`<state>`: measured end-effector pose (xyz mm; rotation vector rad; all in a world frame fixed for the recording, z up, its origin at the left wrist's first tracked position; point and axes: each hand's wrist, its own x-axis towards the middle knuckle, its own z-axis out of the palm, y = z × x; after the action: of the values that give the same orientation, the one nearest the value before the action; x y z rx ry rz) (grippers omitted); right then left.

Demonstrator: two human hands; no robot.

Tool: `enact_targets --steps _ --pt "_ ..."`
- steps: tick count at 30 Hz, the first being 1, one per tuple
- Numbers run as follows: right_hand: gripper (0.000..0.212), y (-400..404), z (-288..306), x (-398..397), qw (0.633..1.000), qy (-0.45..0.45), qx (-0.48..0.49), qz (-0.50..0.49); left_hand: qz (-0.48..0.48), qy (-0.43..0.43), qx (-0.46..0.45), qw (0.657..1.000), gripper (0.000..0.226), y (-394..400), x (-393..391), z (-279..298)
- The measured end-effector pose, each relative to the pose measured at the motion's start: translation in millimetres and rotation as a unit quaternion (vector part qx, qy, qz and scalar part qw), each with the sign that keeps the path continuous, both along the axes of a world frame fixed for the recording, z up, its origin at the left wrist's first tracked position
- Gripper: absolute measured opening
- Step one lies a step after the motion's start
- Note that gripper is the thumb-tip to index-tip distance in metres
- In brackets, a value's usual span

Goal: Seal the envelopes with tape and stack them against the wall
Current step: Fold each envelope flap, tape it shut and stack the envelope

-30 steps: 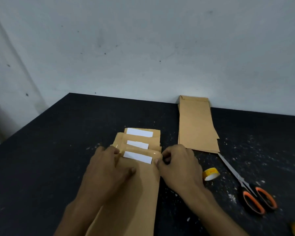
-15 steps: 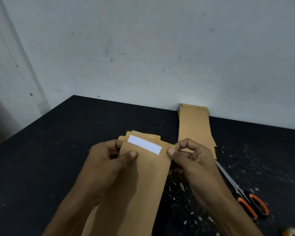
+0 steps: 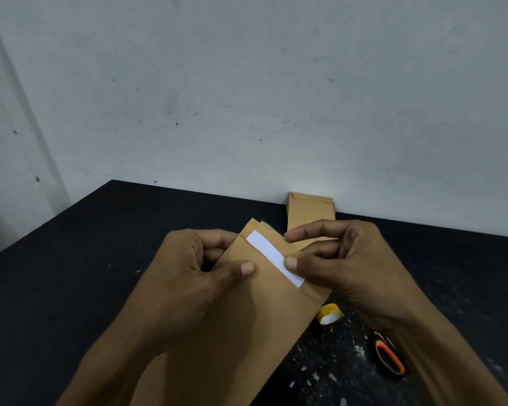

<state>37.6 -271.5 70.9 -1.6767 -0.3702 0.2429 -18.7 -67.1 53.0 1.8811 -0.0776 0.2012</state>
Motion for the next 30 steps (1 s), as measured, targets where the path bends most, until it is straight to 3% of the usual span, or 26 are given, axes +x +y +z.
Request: enact_targets --steps 8,18,20,23,25,28,30 --pt "0.035 -10 6 -3 0.998 0.024 0.002 0.063 -0.045 -0.022 0.051 0.997 0.025 -8 -3 9" --pt "0.037 -17 -3 -2 0.999 0.021 -0.004 0.039 -0.079 -0.043 0.100 0.991 0.027 -17 1 12" --pt "0.032 -18 -5 -4 1.000 -0.019 0.004 0.010 -0.058 -0.057 0.092 0.992 0.026 -18 2 10" --pt "0.019 -20 -8 -10 0.984 -0.164 0.005 -0.069 0.000 -0.101 0.070 0.992 0.021 -18 6 6" --pt "0.019 -18 -11 -14 0.973 -0.213 -0.043 -0.082 0.008 -0.121 0.064 0.991 0.019 -19 7 6" --pt "0.035 -15 -18 -14 0.962 -0.225 -0.133 -0.080 -0.005 -0.139 0.067 0.988 0.017 -22 8 6" --pt "0.035 -13 -18 -12 0.969 -0.197 -0.131 -0.078 -0.008 -0.144 0.070 0.987 0.017 -24 8 5"
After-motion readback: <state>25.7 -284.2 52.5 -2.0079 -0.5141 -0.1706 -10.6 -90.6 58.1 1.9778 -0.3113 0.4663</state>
